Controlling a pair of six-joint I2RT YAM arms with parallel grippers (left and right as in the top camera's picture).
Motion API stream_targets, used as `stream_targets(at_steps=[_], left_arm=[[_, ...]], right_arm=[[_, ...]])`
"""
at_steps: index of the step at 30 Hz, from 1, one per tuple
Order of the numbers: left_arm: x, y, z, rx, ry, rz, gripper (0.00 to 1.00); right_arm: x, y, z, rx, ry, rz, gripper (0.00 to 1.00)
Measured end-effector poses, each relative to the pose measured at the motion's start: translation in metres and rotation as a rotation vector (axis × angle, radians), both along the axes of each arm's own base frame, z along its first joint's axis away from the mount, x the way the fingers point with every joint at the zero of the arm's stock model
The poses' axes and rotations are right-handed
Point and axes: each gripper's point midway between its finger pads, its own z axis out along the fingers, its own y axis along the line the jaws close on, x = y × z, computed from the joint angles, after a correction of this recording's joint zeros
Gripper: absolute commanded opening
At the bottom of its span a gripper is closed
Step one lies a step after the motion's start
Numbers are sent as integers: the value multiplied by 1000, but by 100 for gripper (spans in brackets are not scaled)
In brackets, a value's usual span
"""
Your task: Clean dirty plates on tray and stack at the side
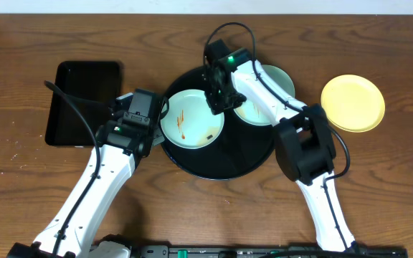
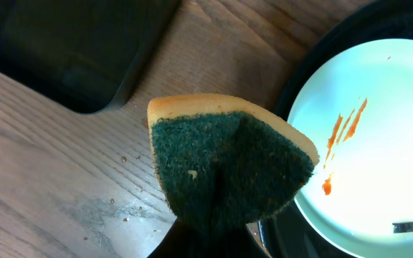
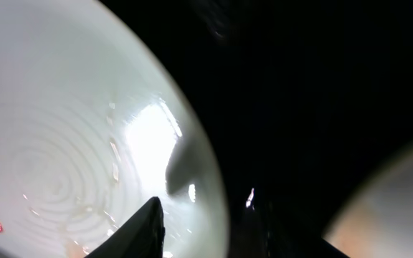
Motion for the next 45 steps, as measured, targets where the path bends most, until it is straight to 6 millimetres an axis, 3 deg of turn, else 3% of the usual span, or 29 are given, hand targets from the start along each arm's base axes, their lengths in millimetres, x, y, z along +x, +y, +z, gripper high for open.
stream_targets(at_steps=[18,27,38,45], left_arm=[[0,0,0,0,0,0,8],[0,0,0,0,1,-1,8],[2,-9,-1,-46,-3,-17,8],[24,-38,8,-190,-89,-86,8]], right_arm=[[6,-4,-7,-98,-80,14,21],[6,0,-6,-72,-78,14,2],[6,1,-4,-44,-73,5,1],[6,5,-4,-26,-72,7,1]])
